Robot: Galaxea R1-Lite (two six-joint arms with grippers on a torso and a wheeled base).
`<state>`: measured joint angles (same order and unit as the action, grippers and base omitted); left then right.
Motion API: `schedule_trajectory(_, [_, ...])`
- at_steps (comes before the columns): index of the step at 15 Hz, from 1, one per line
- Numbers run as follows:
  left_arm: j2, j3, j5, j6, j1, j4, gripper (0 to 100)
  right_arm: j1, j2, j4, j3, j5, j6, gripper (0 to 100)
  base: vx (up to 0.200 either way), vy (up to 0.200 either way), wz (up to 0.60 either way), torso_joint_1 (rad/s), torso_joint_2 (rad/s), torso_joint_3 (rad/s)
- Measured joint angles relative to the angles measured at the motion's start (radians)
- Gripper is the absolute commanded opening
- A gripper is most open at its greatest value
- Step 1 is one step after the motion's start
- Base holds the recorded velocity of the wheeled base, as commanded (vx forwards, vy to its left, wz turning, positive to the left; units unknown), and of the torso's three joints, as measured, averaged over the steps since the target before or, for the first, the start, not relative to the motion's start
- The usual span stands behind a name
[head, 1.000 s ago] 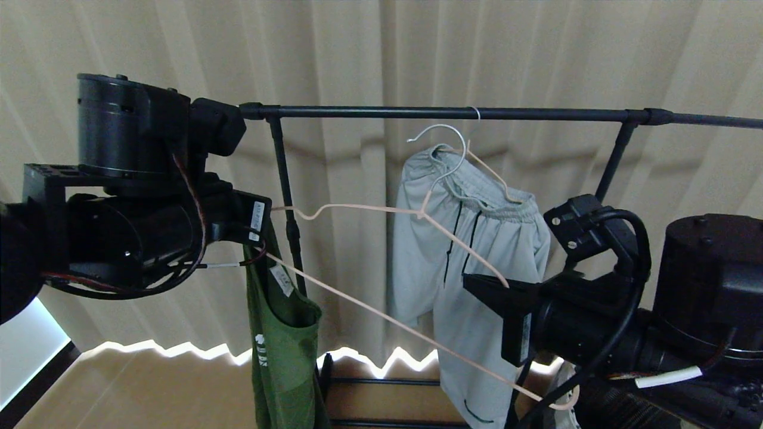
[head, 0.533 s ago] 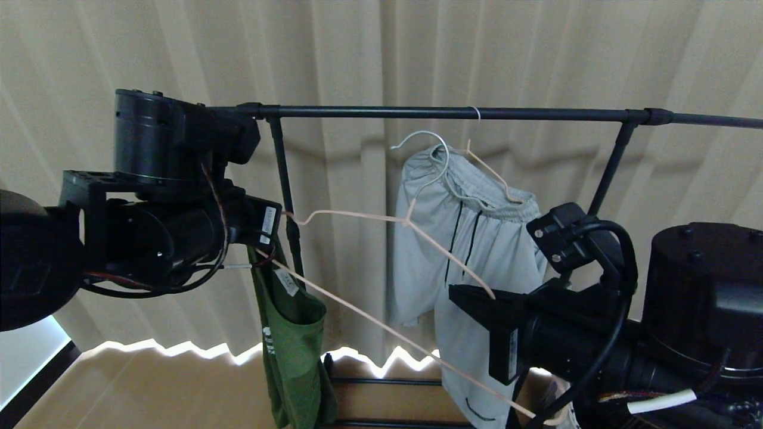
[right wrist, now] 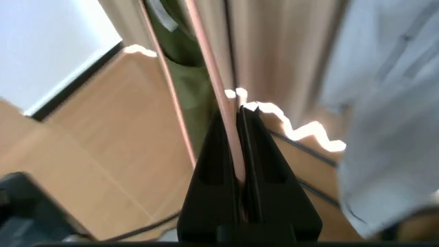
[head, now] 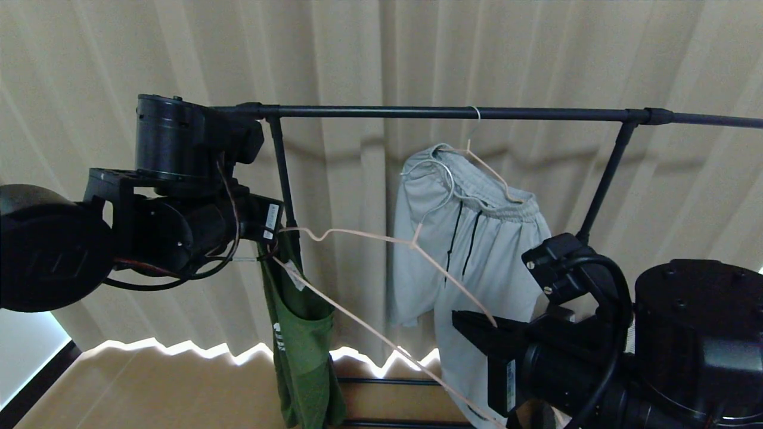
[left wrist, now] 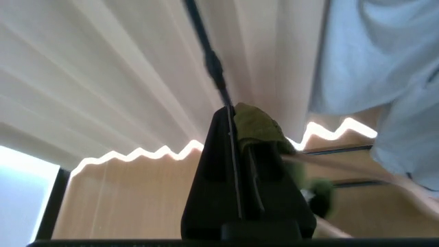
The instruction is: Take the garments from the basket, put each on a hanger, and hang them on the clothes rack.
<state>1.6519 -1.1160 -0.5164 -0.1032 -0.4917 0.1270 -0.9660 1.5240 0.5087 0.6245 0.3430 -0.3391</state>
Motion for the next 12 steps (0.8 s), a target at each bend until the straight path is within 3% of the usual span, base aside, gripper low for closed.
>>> schedule_trajectory(9, [-0.082, 0.079, 0.005, 0.001, -0.002, 0.0, 0, 0.058, 0.084, 0.017, 0.094, 0.003, -0.005, 0, 0.0, 0.0, 0.0, 0.0, 0.0, 0.0])
schedule_trajectory(12, [-0.103, 0.086, 0.013, 0.036, -0.034, 0.003, 0, 0.053, 0.091, 0.017, 0.099, 0.0, -0.006, 0, 0.0, 0.0, 0.0, 0.0, 0.0, 0.0])
